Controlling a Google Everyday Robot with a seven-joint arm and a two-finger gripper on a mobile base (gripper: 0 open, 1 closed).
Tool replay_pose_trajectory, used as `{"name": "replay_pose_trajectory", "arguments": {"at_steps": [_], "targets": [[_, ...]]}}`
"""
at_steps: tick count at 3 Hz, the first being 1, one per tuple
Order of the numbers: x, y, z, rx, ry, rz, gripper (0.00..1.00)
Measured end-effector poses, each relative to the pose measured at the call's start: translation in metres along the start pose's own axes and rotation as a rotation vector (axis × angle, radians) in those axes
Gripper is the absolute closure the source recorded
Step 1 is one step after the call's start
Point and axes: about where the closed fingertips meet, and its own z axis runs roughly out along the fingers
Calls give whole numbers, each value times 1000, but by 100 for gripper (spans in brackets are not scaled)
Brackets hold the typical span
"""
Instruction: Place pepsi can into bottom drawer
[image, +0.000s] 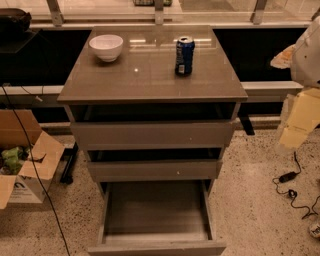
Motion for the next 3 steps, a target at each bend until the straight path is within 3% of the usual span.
{"name": "replay_pose_trajectory", "arguments": {"at_steps": [1, 2, 3], "targets": [[-4, 0, 1, 3, -16, 4, 0], [-17, -1, 2, 11, -78, 22, 0], [-40, -15, 13, 11, -198, 59, 0]]}}
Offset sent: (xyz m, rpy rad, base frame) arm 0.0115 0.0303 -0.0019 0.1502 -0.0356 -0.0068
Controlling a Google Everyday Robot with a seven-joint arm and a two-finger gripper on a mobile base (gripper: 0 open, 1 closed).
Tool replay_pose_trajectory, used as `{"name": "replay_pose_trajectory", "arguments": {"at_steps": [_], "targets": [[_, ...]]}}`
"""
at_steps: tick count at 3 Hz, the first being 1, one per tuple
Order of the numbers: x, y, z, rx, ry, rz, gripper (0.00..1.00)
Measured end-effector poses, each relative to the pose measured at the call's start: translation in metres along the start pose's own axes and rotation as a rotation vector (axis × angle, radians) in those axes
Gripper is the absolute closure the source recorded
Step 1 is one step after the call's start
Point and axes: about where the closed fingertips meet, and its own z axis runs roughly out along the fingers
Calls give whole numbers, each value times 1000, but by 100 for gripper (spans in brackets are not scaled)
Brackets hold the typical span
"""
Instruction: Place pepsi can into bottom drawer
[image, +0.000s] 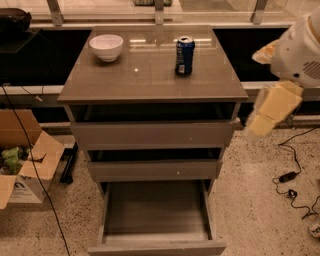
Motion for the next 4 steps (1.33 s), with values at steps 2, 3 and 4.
{"name": "replay_pose_trajectory", "arguments": {"at_steps": [2, 3, 4], "targets": [[-35, -50, 40, -48, -222, 87, 0], [-41, -82, 64, -85, -294, 105, 0], [-48, -122, 87, -109, -341, 106, 0]]}}
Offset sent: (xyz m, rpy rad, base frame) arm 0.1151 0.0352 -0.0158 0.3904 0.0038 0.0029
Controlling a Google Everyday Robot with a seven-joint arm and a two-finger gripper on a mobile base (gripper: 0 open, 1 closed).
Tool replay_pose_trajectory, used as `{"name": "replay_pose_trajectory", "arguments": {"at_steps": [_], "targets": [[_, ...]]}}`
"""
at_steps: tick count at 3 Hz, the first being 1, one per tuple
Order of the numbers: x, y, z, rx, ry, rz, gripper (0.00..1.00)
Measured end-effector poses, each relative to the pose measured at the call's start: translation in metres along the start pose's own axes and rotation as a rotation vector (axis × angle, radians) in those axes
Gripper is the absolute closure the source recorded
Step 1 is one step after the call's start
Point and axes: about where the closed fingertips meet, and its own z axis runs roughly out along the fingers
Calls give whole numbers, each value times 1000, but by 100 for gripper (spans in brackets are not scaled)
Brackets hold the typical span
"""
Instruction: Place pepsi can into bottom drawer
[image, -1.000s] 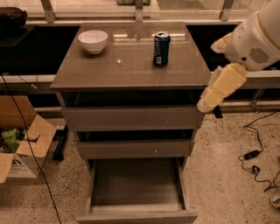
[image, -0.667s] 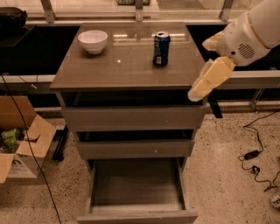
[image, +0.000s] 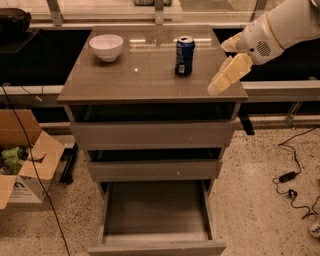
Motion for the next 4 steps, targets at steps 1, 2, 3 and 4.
{"name": "replay_pose_trajectory", "arguments": {"at_steps": [1, 2, 3, 4], "targets": [[-1, 1, 2, 3, -3, -2, 0], [-5, 4, 10, 14, -18, -11, 0], [-6, -6, 22, 46, -75, -16, 0], [-12, -26, 35, 73, -130, -19, 0]]}}
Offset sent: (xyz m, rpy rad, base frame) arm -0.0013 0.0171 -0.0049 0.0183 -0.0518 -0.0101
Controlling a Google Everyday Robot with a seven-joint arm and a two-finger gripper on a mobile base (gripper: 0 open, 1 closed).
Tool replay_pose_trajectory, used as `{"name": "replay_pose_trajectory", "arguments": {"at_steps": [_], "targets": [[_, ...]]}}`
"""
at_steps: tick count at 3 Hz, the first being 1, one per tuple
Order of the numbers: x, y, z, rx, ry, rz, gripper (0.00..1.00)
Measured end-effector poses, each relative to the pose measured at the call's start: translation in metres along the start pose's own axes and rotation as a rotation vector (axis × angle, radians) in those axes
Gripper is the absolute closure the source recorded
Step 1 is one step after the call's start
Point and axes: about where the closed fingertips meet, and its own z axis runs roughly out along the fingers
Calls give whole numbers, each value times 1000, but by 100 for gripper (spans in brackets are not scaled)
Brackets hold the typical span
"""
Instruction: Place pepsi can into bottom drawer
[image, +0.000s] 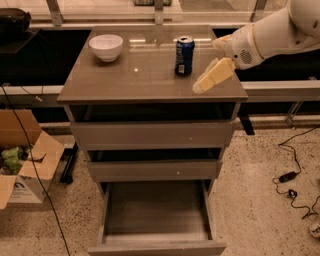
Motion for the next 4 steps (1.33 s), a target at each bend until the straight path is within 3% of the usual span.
{"name": "replay_pose_trajectory", "arguments": {"at_steps": [4], "targets": [[-4, -91, 70, -12, -88, 50, 0]]}}
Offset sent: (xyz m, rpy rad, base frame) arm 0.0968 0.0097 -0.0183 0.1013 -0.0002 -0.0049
